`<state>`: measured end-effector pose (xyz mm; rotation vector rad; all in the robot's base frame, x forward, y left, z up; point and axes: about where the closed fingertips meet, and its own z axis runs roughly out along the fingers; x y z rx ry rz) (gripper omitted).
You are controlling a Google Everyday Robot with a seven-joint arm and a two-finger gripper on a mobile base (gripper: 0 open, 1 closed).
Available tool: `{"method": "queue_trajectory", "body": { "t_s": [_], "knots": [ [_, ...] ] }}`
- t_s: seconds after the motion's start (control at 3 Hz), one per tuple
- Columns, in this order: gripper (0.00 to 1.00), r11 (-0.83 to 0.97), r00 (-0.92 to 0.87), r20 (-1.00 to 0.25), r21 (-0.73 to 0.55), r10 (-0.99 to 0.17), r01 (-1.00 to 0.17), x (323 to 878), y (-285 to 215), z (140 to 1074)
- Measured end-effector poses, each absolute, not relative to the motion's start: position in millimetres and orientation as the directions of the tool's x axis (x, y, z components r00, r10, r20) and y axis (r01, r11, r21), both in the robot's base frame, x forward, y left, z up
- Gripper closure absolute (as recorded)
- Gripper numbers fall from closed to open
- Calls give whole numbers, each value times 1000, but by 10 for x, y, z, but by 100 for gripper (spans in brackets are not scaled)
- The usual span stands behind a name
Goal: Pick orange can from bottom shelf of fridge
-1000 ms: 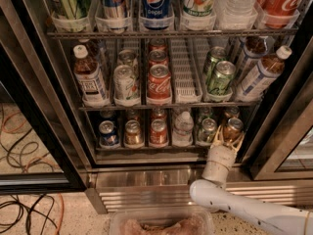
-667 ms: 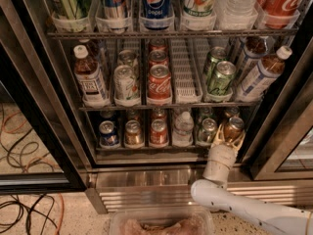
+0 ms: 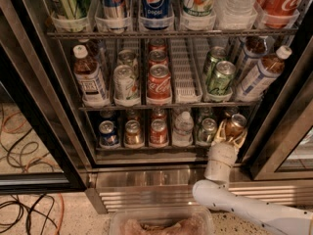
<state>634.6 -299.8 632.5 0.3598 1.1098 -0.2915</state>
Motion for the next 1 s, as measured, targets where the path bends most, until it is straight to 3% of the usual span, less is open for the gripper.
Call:
{"method": "queue_trajectory", "body": {
  "t_s": [0.67, 1.0],
  "knots": [
    [100, 937, 411, -910, 95, -56, 336, 6159, -2968, 6392],
    [100, 973, 363, -931, 52, -34, 226, 5901, -2873, 6396]
  ]
}}
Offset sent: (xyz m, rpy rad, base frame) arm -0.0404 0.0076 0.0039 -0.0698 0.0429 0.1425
